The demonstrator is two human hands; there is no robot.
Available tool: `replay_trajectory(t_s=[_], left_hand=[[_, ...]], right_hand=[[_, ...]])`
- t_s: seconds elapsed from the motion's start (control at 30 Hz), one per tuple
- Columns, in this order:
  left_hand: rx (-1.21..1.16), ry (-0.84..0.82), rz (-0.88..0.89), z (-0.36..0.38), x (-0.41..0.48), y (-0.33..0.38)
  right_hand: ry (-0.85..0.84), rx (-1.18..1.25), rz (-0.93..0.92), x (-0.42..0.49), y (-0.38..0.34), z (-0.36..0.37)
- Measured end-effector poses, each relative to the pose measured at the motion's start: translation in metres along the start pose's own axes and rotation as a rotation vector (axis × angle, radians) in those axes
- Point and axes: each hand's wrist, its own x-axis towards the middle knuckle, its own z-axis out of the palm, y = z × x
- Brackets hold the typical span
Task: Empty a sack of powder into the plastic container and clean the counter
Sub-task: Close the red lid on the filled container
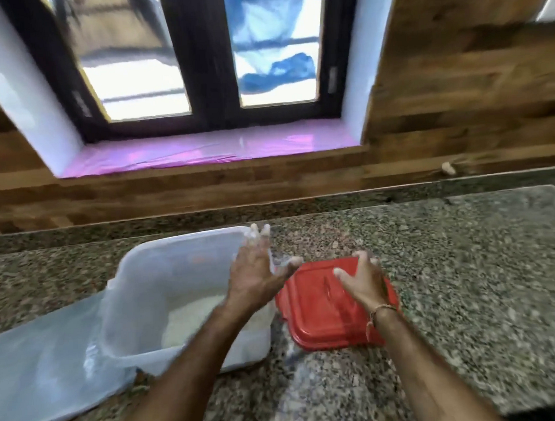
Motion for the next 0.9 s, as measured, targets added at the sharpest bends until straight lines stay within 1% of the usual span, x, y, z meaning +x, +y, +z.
replay_trajectory(t_s=[0.03, 0.1, 0.17, 0.23, 0.33, 0.4, 0.47, 0.53, 0.63, 0.83, 0.9], left_hand=[[0.059, -0.034, 0.005, 0.013, 0.002, 0.008], [0.193, -0.04, -0.002, 0.031, 0.002, 0.013], [0.289, -0.019, -0.023, 0.036, 0.001, 0.014], [0.342, -0.012, -0.021, 0.037, 0.0, 0.014], [0.378, -0.003, -0.018, 0.04, 0.001, 0.015], [0.388, -0.008, -0.037, 0.04, 0.001, 0.016], [0.397, -0.009, -0.046, 0.039, 0.001, 0.017], [0.391, 0.003, -0.048, 0.04, 0.002, 0.016], [0.385, 0.011, -0.049, 0.041, 0.003, 0.014], [0.354, 0.001, -0.054, 0.04, 0.004, 0.014], [0.307, -0.02, -0.059, 0.038, 0.005, 0.015]], right_hand=[[-0.028, -0.076, 0.068, 0.005, 0.022, 0.0], [-0.083, -0.171, 0.206, 0.01, 0.055, 0.001], [-0.127, -0.166, 0.295, 0.012, 0.077, 0.004], [-0.148, -0.154, 0.306, 0.015, 0.093, 0.012], [-0.127, -0.089, 0.284, 0.019, 0.099, 0.022], [-0.137, -0.035, 0.328, 0.023, 0.1, 0.026], [-0.135, 0.12, 0.4, 0.026, 0.104, 0.029], [-0.138, 0.388, 0.458, 0.026, 0.106, 0.026], [-0.177, 0.703, 0.462, 0.021, 0.102, 0.014], [-0.053, 1.055, 0.415, 0.018, 0.078, -0.03], [-0.021, 1.153, 0.397, 0.018, 0.068, -0.051]])
